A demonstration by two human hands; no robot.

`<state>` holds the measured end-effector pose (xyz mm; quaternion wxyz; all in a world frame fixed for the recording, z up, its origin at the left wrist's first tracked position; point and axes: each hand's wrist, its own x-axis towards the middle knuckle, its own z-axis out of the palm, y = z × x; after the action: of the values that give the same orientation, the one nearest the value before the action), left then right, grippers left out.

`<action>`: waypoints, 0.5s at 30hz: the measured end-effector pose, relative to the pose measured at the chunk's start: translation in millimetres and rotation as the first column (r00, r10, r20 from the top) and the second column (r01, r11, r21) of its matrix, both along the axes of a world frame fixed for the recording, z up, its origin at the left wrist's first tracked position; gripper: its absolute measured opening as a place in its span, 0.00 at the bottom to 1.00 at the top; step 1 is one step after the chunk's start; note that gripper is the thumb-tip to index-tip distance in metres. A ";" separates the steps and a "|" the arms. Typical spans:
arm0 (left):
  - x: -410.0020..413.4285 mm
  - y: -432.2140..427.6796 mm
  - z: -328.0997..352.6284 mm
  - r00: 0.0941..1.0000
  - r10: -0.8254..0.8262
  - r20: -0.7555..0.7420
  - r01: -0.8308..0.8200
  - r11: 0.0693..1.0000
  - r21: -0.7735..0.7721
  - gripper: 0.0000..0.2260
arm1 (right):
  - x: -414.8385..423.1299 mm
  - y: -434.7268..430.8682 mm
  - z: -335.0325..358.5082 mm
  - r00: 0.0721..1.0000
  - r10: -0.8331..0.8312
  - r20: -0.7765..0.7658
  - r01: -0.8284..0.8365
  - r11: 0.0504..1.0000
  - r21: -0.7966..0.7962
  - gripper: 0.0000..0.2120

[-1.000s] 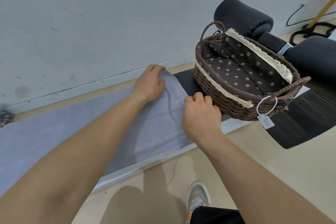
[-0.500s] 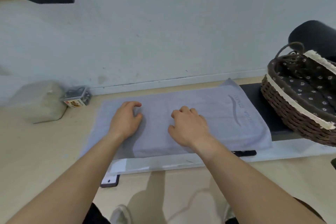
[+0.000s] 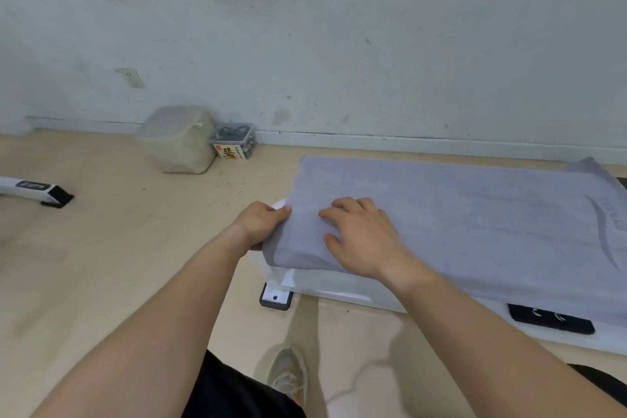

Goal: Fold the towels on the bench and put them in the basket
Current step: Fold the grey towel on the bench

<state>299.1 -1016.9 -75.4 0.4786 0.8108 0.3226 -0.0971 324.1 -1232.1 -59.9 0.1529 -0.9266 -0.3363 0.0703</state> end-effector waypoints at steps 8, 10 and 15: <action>-4.0 -4.8 19.5 0.978 -0.014 0.206 0.026 0.998 -0.052 0.10 | -3.8 29.1 -7.9 0.999 -0.003 0.052 0.000 0.999 0.053 0.18; -3.2 -14.1 25.3 0.967 -0.060 0.246 0.094 0.987 -0.130 0.09 | -5.2 32.7 -2.0 0.999 -0.001 0.032 -0.003 0.993 0.118 0.17; 3.2 -33.1 34.3 0.961 -0.098 0.257 0.153 0.968 -0.200 0.10 | -4.5 31.9 11.8 0.971 -0.146 -0.191 0.191 0.952 0.241 0.18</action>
<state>302.3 -1050.0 -41.2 0.5936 0.7781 0.1961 -0.0613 319.5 -1200.3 -48.1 0.3058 -0.9147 -0.2477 0.0921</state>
